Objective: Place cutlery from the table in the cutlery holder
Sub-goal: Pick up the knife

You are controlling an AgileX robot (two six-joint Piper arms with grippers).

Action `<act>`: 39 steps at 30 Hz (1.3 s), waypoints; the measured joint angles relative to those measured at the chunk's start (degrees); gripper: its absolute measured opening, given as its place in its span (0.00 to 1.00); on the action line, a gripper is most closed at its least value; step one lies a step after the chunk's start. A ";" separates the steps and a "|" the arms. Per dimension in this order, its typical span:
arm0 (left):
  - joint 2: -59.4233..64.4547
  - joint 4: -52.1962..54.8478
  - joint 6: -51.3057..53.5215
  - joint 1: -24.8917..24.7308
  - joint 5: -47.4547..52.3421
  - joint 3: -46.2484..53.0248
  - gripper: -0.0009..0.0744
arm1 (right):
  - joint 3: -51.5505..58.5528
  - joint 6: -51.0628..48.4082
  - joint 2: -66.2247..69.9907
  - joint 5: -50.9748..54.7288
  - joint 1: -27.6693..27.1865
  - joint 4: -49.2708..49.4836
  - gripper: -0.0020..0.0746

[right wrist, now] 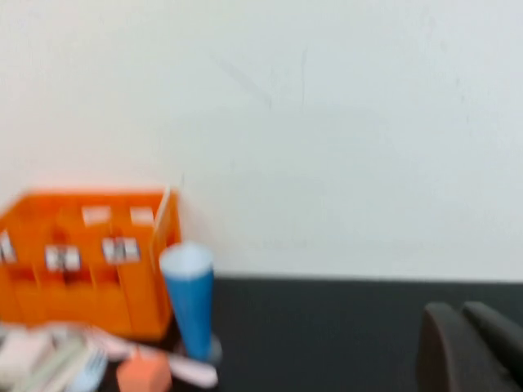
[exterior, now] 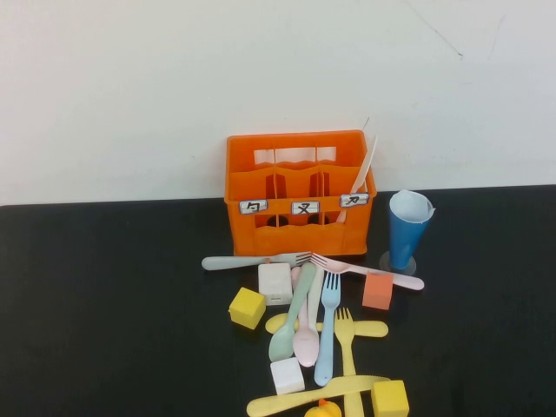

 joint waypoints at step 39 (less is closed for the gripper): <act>0.00 0.00 0.23 0.00 0.00 0.00 0.01 | -52.45 -40.18 83.42 35.86 27.22 7.73 0.03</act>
